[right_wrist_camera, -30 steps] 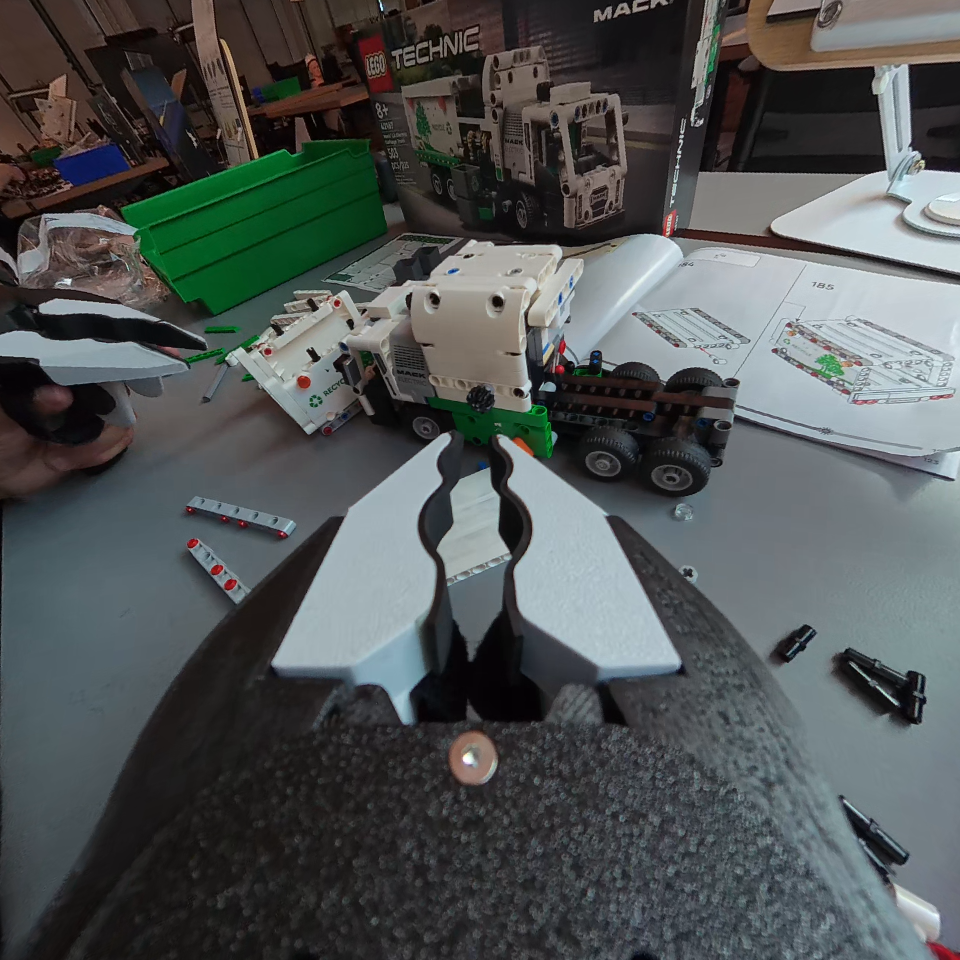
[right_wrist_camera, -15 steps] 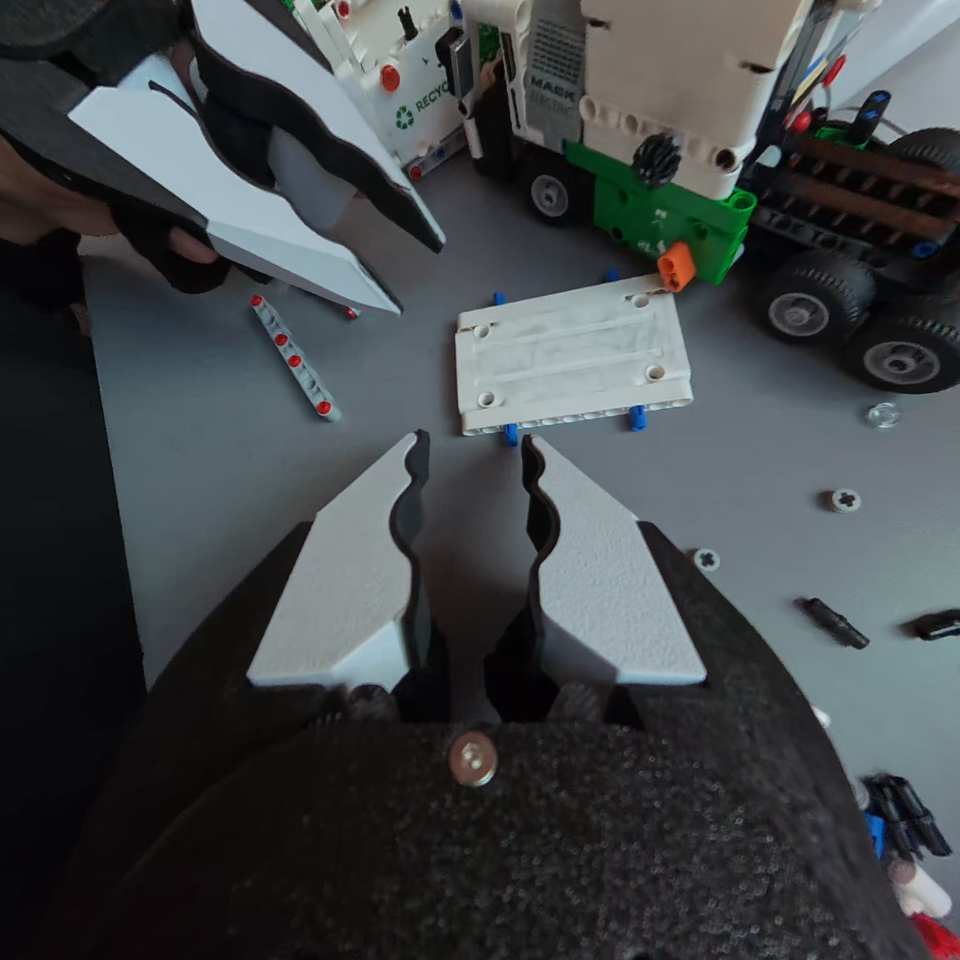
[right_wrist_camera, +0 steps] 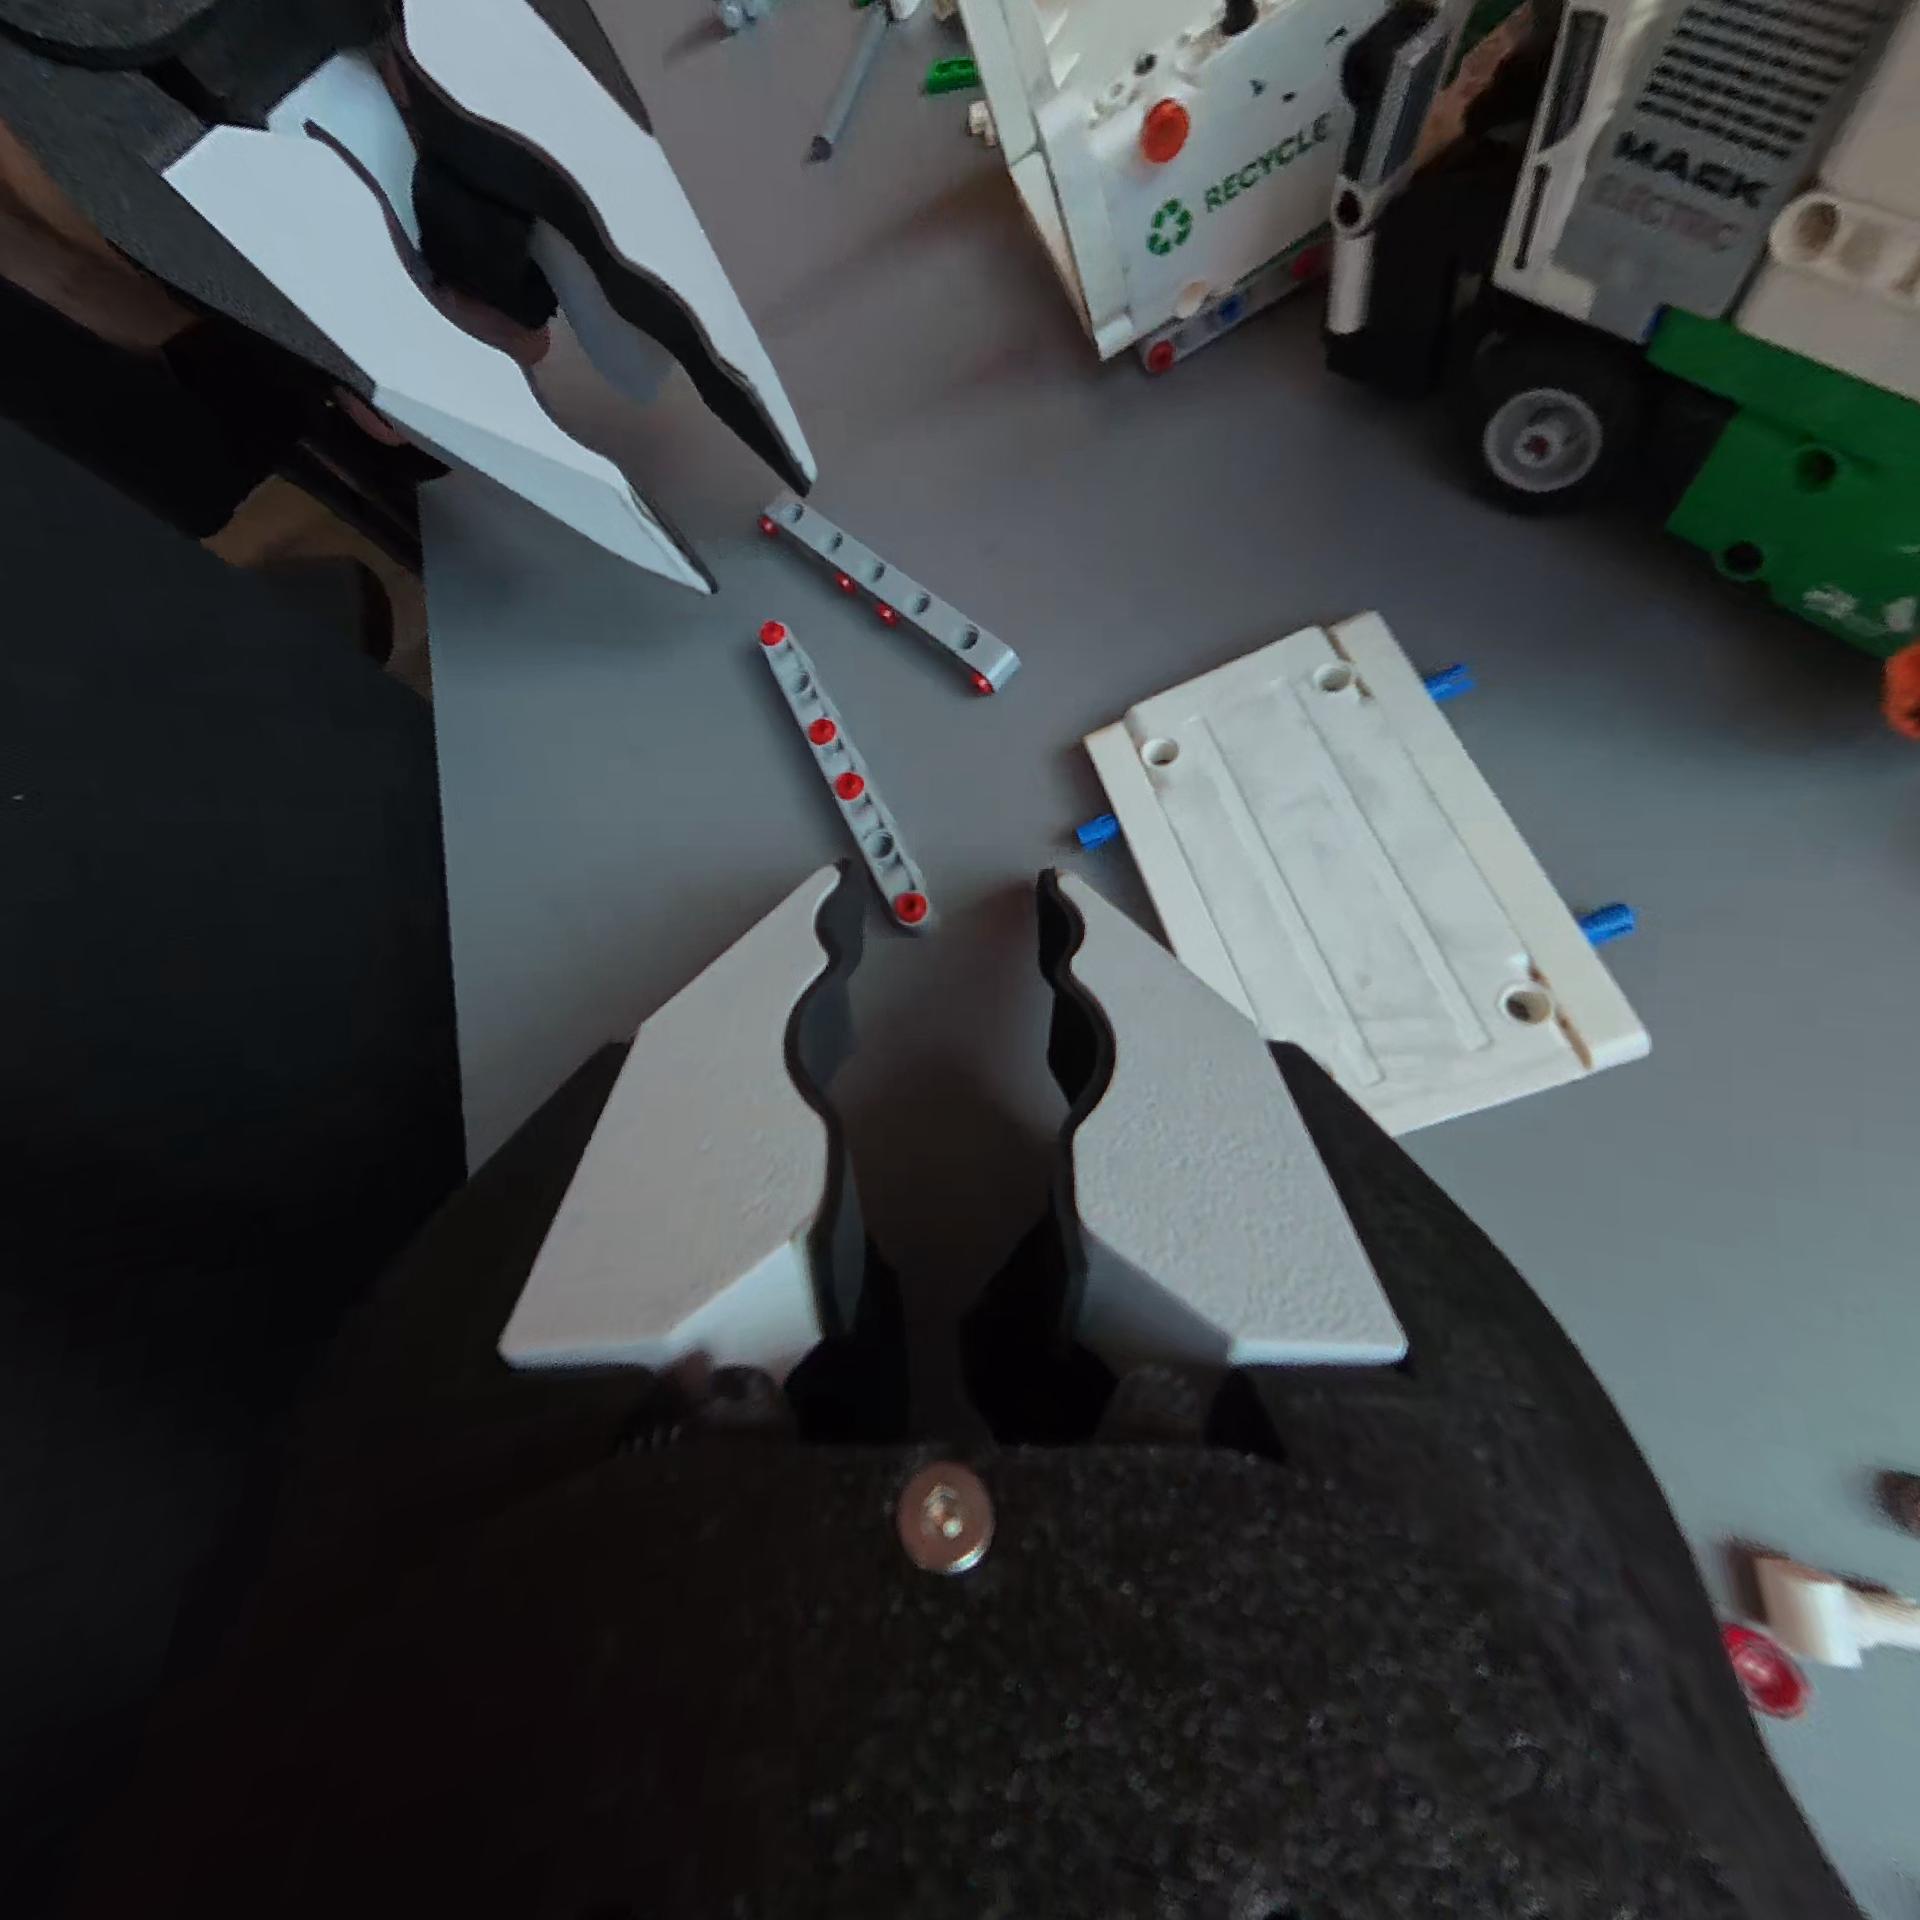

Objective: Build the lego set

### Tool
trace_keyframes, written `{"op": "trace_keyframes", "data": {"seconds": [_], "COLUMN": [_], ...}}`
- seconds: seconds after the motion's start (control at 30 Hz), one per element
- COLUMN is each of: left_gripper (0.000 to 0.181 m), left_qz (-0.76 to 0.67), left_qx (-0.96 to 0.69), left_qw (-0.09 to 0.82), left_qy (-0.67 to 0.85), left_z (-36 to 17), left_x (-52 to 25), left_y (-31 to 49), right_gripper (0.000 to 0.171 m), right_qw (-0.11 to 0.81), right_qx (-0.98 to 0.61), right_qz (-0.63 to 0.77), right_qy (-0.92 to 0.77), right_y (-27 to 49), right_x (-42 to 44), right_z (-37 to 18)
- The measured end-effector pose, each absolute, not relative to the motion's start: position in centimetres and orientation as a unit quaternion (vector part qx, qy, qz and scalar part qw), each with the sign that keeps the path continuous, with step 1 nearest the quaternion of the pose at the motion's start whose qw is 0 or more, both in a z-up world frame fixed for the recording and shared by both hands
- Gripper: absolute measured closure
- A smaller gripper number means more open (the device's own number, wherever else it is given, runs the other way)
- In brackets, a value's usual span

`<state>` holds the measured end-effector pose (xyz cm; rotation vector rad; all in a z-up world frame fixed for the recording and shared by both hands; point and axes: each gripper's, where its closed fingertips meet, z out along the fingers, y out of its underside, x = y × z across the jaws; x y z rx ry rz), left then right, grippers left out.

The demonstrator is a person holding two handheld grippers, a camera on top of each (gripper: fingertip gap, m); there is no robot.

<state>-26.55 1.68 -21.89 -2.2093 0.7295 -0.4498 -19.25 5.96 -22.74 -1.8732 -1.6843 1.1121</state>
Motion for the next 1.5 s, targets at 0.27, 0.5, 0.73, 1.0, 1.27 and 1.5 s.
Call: {"op": "trace_keyframes", "data": {"seconds": [0.27,0.5,0.73,1.0,1.27,1.5], "left_gripper": [0.167,0.175,0.175,0.176,0.175,0.162], "left_qz": [-0.117,-0.008,0.087,0.099,0.062,-0.11], "left_qx": [-0.841,-0.769,-0.671,-0.652,-0.692,-0.785], "left_qw": [0.375,0.414,0.49,0.511,0.489,0.429], "left_qy": [0.372,0.487,0.549,0.552,0.527,0.433], "left_z": [-23.7,-23.4,-21.1,-20.5,-21.6,-22.6], "left_x": [-24.9,-24.2,-22.5,-22.1,-22.1,-21.3], "left_y": [1.9,3.3,4.1,4.3,4.5,4.4], "right_gripper": [0.143,0.143,0.147,0.148,0.159,0.162], "right_qw": [0.212,0.212,0.201,0.231,0.273,0.353], "right_qx": [-0.634,-0.641,-0.633,-0.639,-0.609,-0.541], "right_qz": [0.385,0.409,0.437,0.389,0.328,0.192], "right_qy": [-0.636,-0.614,-0.607,-0.622,-0.669,-0.738], "right_y": [4.9,5.2,4.7,5.8,5.5,6.5], "right_x": [-18.4,-18.4,-19.6,-19.8,-19.4,-18.7], "right_z": [-21.8,-21.5,-21.3,-21.9,-22.3,-23.3]}}
